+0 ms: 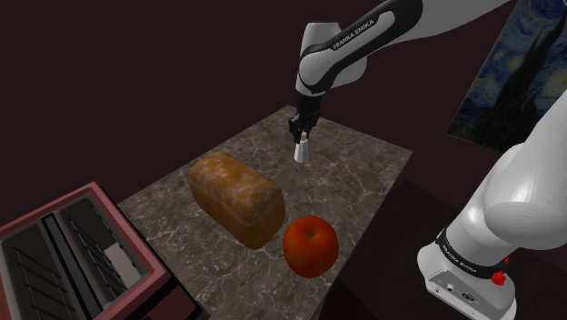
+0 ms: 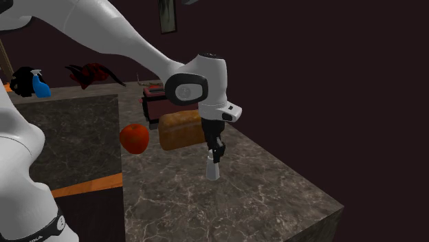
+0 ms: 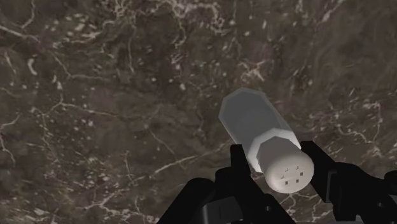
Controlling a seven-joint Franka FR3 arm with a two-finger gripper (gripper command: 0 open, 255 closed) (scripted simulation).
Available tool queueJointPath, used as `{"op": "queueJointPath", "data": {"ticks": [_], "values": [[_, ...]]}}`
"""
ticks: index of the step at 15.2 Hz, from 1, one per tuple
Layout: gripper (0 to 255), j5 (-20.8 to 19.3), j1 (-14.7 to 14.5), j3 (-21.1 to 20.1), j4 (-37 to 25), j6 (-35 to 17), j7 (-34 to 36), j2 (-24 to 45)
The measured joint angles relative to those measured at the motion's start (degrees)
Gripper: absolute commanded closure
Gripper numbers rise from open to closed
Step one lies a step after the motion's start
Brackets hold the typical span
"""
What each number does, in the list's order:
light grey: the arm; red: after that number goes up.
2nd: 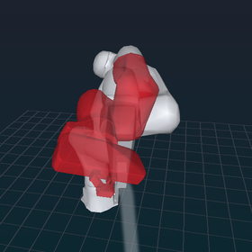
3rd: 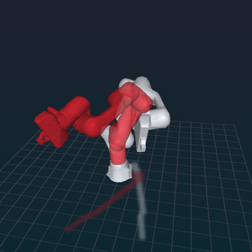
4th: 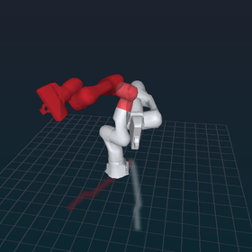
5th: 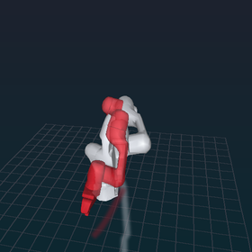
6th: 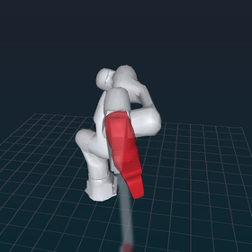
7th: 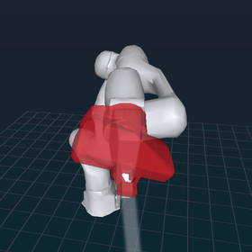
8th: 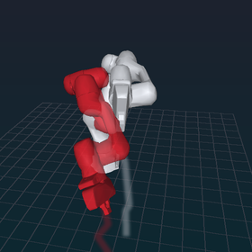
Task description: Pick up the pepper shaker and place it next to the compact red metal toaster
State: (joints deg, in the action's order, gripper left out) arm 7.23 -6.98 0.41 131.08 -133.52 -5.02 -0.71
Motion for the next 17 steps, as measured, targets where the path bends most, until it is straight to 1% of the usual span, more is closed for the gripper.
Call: {"op": "queueJointPath", "data": {"ticks": [8,17], "values": [[255,-0.1,0.0,0.0,-0.1,0.4,0.1,-0.2],[255,-0.7,0.0,0.0,-3.3,6.9,1.1,-3.6]]}}
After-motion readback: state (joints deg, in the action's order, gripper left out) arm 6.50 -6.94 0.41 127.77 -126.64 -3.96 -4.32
